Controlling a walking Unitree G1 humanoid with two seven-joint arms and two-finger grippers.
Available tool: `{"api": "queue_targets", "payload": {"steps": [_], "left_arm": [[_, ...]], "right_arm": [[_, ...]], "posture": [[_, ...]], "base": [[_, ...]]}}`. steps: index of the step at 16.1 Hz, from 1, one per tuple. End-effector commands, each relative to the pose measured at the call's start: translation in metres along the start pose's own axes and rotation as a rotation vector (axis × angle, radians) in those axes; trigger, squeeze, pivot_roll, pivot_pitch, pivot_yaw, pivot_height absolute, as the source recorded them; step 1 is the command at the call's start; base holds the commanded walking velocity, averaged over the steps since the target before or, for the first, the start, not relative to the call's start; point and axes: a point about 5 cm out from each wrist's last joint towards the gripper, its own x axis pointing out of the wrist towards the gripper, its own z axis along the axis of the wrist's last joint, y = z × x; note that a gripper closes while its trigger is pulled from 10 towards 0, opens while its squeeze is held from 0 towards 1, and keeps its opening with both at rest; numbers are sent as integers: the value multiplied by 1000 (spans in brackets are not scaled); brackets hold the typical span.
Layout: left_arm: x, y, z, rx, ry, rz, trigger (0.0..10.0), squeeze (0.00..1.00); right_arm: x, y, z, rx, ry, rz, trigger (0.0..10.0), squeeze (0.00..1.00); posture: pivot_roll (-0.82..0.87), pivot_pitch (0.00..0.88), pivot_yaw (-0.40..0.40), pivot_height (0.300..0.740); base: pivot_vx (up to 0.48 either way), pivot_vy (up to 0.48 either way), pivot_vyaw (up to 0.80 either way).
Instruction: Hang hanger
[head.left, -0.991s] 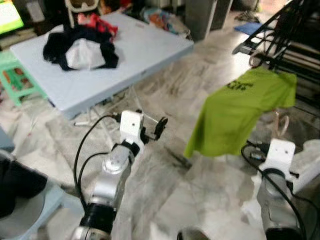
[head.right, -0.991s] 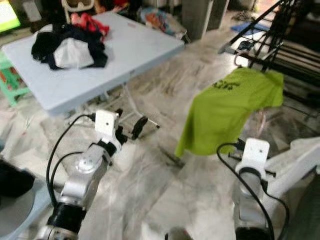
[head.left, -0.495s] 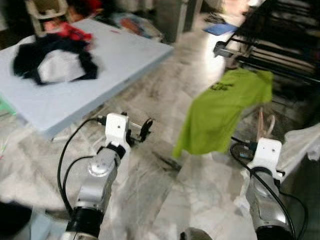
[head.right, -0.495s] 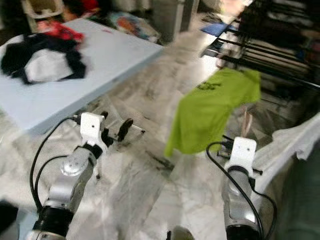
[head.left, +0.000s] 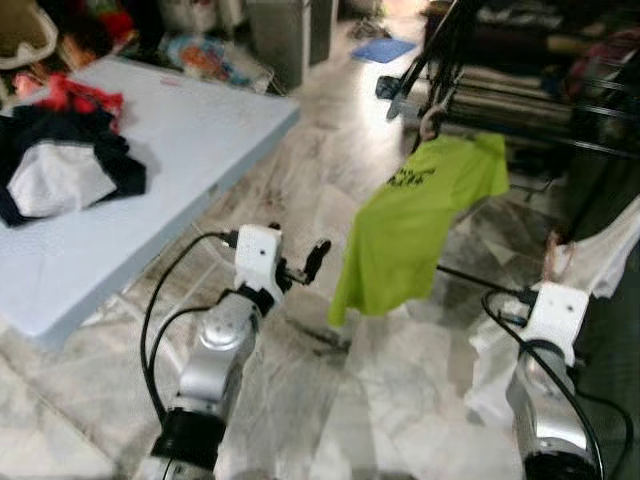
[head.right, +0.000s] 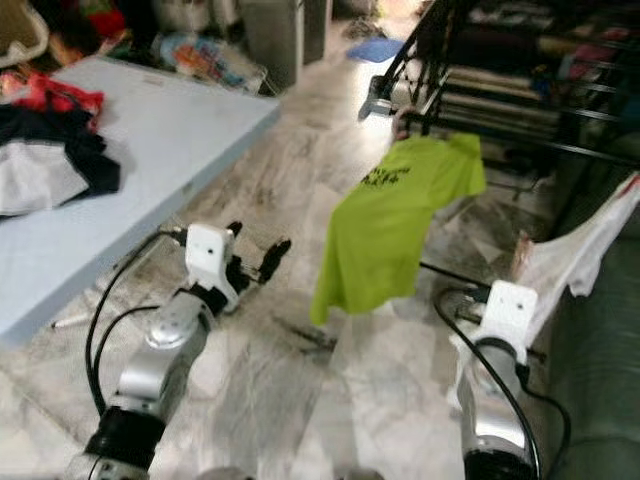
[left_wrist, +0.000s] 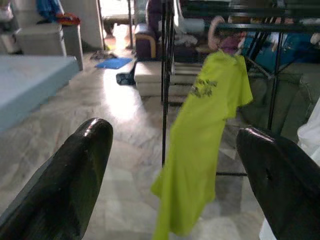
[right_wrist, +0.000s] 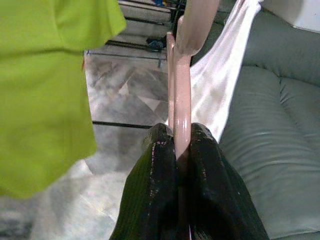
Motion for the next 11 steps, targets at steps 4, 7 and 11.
{"api": "queue_targets", "payload": {"steps": [4,7,11], "left_arm": [[-3,3,-2,8,18,1,10000,0],[-3,3,-3,7,23,-9,10000,0],[-2,2,-3,6,29,-16,10000,0]], "right_arm": [[-1,5,-3,27,44,-7,10000,0],[1,4,-4,20,51,-14,10000,0],[1,16,0,-4,35,84,10000,0]], "posture": [[-59,0,44,740],[-57,0,45,740],[-57,0,45,740]], "base": [[331,294,-800],[326,289,-800],[356,303,-120]]}}
